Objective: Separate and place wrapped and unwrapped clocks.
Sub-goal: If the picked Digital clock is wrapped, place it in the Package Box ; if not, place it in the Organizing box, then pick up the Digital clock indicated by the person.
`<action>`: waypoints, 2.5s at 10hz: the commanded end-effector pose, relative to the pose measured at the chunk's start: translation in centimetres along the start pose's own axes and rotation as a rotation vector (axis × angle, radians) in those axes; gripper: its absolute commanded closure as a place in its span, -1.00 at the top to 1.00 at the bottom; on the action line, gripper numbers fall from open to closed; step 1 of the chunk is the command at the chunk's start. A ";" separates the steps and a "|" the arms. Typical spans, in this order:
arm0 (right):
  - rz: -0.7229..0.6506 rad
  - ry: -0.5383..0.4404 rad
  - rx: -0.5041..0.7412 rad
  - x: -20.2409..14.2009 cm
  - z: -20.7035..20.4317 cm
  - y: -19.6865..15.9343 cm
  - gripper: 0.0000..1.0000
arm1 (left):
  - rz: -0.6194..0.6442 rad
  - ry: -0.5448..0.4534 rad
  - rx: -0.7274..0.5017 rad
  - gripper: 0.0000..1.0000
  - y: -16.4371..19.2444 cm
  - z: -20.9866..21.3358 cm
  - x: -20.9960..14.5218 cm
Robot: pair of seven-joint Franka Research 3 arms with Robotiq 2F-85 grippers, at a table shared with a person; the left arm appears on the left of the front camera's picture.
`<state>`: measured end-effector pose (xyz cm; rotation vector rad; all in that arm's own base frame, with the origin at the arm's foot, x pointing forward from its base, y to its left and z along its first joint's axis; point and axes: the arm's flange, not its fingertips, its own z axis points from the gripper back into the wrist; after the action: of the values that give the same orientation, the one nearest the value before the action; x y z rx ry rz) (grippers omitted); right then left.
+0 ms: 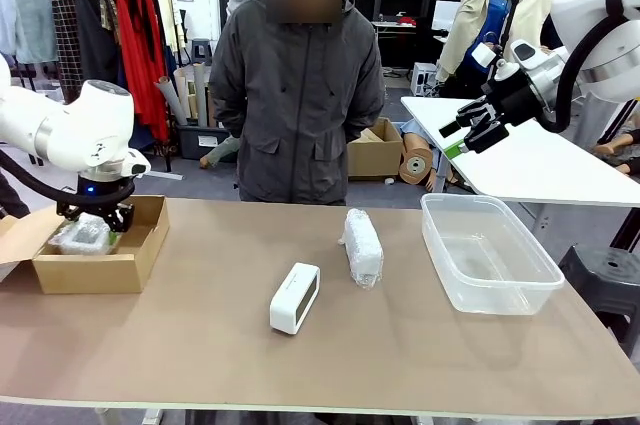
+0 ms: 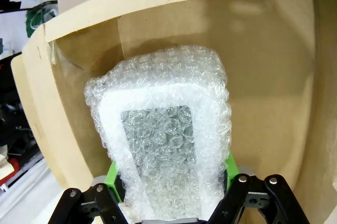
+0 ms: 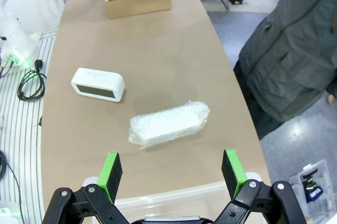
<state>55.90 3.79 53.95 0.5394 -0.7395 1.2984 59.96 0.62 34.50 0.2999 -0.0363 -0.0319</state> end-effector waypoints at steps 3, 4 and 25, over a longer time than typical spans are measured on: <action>0.004 0.000 -0.005 0.1 0.1 0.0 1.00 | 0.004 -0.009 0.003 1.00 0.3 0.5 0.3; 0.004 0.000 -0.005 0.1 0.1 0.0 1.00 | 0.004 -0.014 0.004 1.00 0.4 0.8 0.2; 0.004 0.000 -0.005 0.1 0.1 0.0 1.00 | -0.062 -0.131 -0.262 1.00 3.1 10.7 -2.2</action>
<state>55.90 3.79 53.95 0.5394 -0.7395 1.2984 57.42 0.41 45.44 0.0356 -0.1494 -0.1191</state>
